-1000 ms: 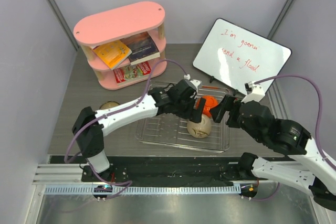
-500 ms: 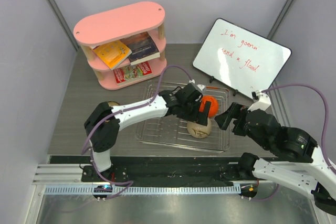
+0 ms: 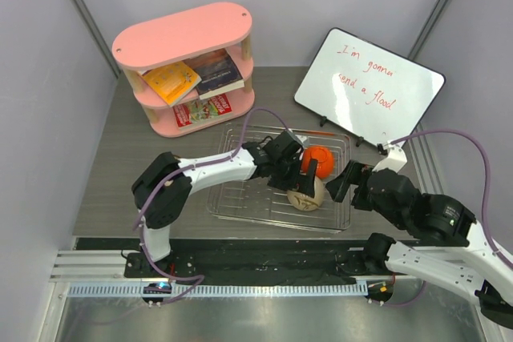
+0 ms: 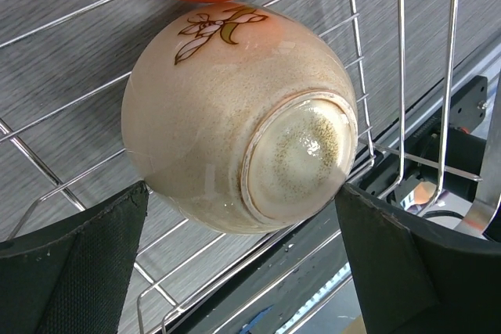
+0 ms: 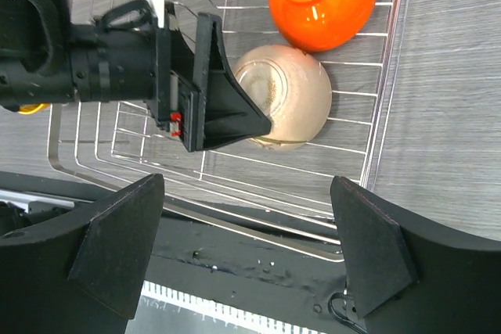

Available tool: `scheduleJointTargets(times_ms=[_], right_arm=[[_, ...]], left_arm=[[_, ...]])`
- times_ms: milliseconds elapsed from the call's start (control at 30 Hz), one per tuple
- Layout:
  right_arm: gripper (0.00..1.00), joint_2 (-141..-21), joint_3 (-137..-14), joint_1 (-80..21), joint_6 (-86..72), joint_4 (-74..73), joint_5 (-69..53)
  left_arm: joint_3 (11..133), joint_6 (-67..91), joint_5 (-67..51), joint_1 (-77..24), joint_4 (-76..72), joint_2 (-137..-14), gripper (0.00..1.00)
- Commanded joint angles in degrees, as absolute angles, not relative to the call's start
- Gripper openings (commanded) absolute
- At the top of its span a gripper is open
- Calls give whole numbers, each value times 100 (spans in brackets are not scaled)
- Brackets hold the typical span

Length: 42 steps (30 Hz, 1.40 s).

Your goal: Unload the bowls from the dish rack

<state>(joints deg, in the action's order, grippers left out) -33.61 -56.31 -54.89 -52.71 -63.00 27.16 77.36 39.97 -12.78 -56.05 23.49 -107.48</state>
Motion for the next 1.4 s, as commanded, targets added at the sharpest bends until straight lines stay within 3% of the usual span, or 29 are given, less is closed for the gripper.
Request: scheduleJointTargets(times_ms=[0, 633, 1367], right_arm=[[92, -3340, -5529, -5484, -5274, -6153, 2690], [92, -3551, -4825, -5484, -5265, -5643, 2496], [92, -4253, -5695, -5484, -4940, -5766, 3146]], left_arm=[[7620, 3990, -1503, -5458, 1899, -10872, 99], [7031, 4359, -2136, -5405, 694, -11593, 100], [8596, 4271, -879, -5484, 3181, -11004, 100]])
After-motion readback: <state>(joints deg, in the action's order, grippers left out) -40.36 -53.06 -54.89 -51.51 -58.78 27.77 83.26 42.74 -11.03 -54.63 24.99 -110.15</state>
